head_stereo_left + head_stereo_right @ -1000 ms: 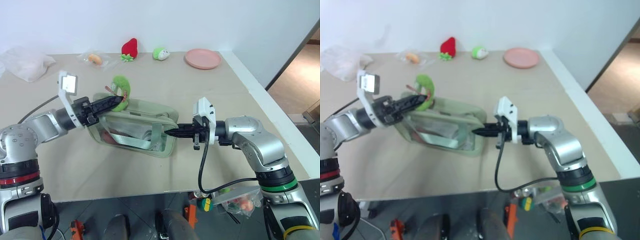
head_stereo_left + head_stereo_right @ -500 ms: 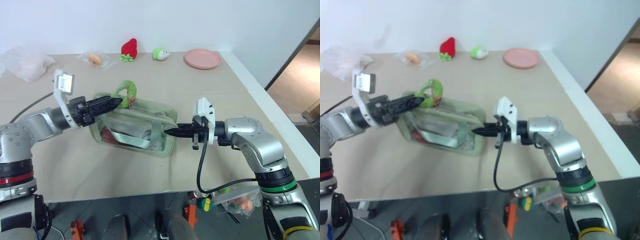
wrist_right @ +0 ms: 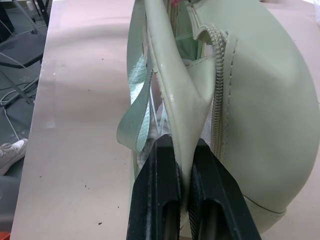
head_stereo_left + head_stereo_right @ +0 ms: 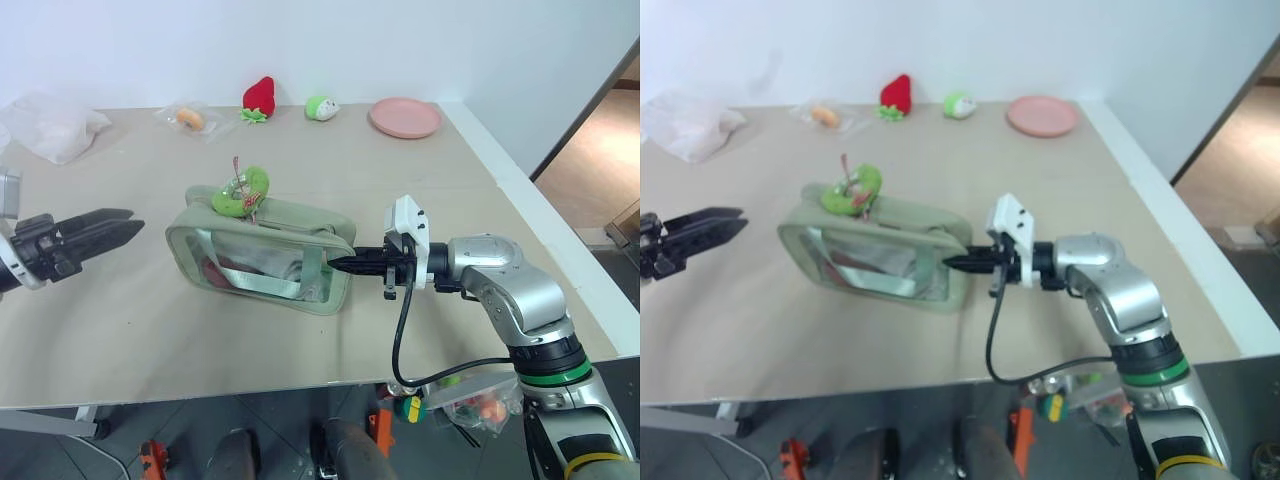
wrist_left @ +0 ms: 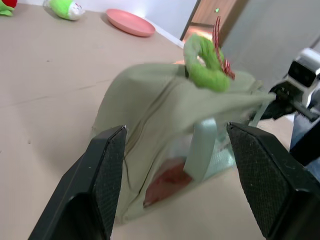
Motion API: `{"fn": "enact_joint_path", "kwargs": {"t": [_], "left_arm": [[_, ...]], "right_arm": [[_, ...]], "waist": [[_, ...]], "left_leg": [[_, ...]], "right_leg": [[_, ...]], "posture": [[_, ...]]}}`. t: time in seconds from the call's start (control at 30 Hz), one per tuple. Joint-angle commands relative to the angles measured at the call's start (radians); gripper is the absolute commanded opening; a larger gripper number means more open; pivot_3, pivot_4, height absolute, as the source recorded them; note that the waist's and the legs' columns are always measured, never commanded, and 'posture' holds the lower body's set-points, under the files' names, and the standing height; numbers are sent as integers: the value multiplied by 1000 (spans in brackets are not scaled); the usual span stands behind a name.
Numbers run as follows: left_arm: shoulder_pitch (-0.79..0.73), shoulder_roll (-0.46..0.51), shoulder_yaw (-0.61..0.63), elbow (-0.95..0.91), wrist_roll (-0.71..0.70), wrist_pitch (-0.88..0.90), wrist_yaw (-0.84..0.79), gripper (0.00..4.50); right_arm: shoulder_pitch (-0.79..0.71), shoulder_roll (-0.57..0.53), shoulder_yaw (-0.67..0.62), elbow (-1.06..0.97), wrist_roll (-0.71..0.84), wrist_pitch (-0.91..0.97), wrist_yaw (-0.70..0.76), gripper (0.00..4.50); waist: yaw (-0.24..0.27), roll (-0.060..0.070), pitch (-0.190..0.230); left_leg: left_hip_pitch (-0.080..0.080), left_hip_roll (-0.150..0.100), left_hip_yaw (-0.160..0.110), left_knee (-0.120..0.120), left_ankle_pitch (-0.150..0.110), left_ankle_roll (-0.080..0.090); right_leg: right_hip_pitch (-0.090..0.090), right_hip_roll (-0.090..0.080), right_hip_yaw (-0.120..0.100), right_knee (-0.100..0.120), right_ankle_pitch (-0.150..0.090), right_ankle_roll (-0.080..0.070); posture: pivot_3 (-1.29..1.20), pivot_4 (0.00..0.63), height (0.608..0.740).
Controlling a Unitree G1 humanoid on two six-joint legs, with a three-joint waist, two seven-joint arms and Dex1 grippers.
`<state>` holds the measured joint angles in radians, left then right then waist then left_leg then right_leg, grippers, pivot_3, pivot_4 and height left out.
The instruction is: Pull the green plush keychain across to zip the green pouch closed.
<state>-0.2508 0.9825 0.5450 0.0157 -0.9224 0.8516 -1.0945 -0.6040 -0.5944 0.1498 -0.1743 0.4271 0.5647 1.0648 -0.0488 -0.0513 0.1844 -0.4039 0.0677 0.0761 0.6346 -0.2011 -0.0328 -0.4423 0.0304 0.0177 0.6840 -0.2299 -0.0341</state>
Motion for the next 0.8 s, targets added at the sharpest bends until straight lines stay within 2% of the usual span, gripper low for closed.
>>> {"fn": "enact_joint_path", "kwargs": {"t": [0.03,0.2,0.47,0.57,0.63,0.67,0.7,0.8], "left_arm": [[4,-16,-31,-18,42,-62,-16,3313],[-11,-44,-71,0,61,-81,-25,3313],[-109,-109,-215,57,144,-113,-10,3313],[-155,-142,-246,92,169,-122,7,2544],[-158,-151,-247,65,149,-103,-6,1781],[-157,-151,-244,56,141,-94,-7,1651],[-155,-151,-242,51,136,-90,-10,1188],[-147,-149,-233,39,137,-92,-7,181]], "right_arm": [[-7,10,5,-27,11,0,3,0],[0,0,-8,-44,22,14,0,0],[20,-14,-23,-74,38,35,-12,0],[24,-17,-23,-77,36,38,-16,0],[27,-18,-24,-83,38,42,-21,0],[29,-19,-24,-86,39,43,-22,0],[31,-19,-25,-88,40,44,-23,0],[38,-24,-28,-94,44,46,-24,0]], "waist": [[0,0,0],[0,0,0],[1,0,0],[1,0,0],[0,0,0],[0,0,0],[0,0,0],[0,0,0]], "left_leg": [[0,0,0,0,0,0],[0,1,0,-1,0,0],[-1,0,0,-1,0,0],[-1,0,0,-1,0,0],[-1,0,0,-1,0,0],[-1,0,0,-1,0,0],[-2,0,0,-1,0,0],[-2,0,0,-1,0,0]], "right_leg": [[0,0,0,0,0,0],[0,1,0,0,0,0],[0,1,0,0,0,-1],[0,1,-1,0,0,-1],[0,1,0,0,0,-1],[0,1,0,0,0,-1],[0,1,0,0,0,-1],[0,1,-1,0,-1,0]], "posture": [[0,150,740],[0,150,740],[0,150,740],[0,150,740],[0,150,740],[0,150,740],[0,150,740],[0,150,740]]}}
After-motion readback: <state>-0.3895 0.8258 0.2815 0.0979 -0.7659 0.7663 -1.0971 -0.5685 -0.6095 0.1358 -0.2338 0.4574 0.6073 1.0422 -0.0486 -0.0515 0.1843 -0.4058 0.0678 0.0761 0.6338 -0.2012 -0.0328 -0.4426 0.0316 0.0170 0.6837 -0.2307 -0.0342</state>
